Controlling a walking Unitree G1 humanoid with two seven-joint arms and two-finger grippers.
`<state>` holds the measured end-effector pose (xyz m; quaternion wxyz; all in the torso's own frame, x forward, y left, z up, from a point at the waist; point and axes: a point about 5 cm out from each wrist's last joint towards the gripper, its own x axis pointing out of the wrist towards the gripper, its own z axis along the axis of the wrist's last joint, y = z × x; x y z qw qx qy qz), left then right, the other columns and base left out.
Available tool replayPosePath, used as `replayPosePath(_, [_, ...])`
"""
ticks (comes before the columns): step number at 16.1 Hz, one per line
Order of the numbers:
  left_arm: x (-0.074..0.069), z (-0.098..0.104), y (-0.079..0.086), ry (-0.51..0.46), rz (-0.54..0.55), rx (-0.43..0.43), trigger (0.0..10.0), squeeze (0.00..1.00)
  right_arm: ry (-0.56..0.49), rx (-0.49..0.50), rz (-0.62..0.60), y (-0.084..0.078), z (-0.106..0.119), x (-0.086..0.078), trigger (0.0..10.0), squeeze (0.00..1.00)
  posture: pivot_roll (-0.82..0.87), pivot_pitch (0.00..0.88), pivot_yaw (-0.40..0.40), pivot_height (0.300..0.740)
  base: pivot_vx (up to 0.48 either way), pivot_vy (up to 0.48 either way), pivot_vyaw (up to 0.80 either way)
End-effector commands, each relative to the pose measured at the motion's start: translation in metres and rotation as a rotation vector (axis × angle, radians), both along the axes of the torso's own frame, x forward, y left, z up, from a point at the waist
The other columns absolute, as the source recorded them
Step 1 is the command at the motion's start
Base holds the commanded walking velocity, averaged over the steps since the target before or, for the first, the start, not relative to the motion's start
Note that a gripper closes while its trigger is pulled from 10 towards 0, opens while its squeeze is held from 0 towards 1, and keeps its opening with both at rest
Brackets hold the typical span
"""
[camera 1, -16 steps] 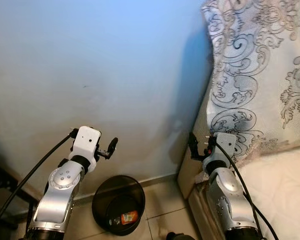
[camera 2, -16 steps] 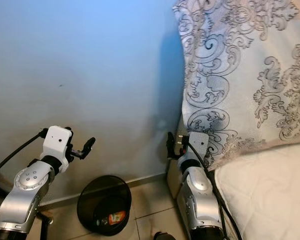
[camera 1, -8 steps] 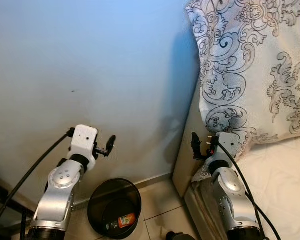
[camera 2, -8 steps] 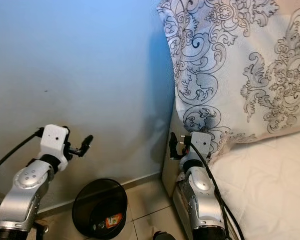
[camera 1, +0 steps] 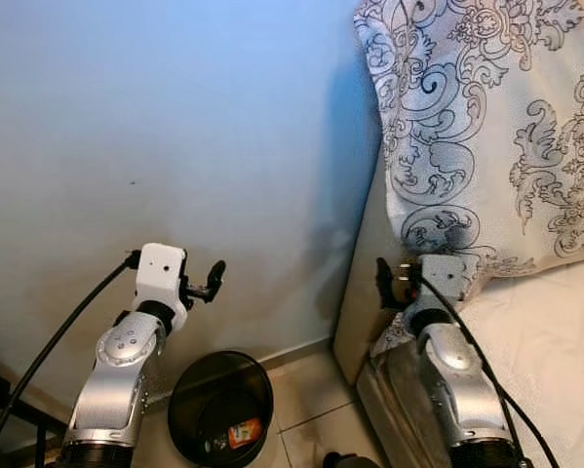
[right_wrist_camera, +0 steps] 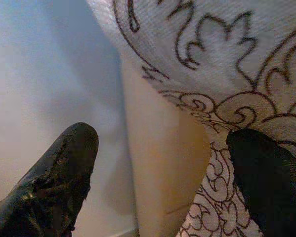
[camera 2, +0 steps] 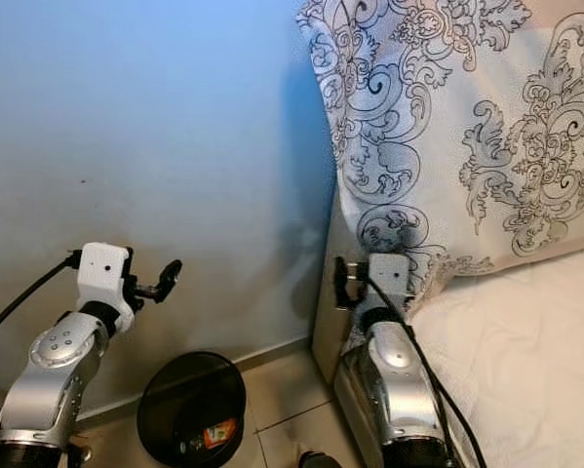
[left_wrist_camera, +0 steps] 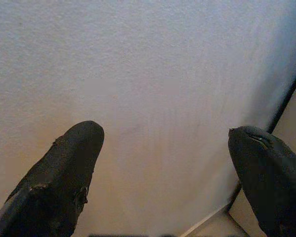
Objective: Clean up the room
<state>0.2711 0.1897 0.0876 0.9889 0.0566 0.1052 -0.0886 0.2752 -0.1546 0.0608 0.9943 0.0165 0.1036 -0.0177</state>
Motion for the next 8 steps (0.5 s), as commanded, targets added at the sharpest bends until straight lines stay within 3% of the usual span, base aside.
replayPosePath(1, [0.0011, -0.0005, 0.0007, 0.007, 0.006, -0.005, 10.0, 0.00, -0.002, 0.032, -0.005, 0.0004, 0.0018, 0.0024, 10.0, 0.00, 0.05, 0.000, 0.029, 0.740, 0.000, 0.000, -0.79])
replayPosePath(2, [0.0010, -0.0009, -0.0002, 0.009, -0.001, -0.003, 10.0, 0.00, -0.014, 0.070, -0.019, 0.0002, 0.0040, 0.0035, 10.0, 0.00, 0.05, 0.000, 0.029, 0.740, 0.000, 0.000, -0.78])
replayPosePath(8, [0.0013, -0.0020, -0.0027, 0.020, -0.009, 0.002, 10.0, 0.00, -0.029, 0.041, -0.018, 0.0012, 0.0062, 0.0048, 10.0, 0.00, 0.05, 0.000, 0.022, 0.740, 0.000, 0.000, -0.77])
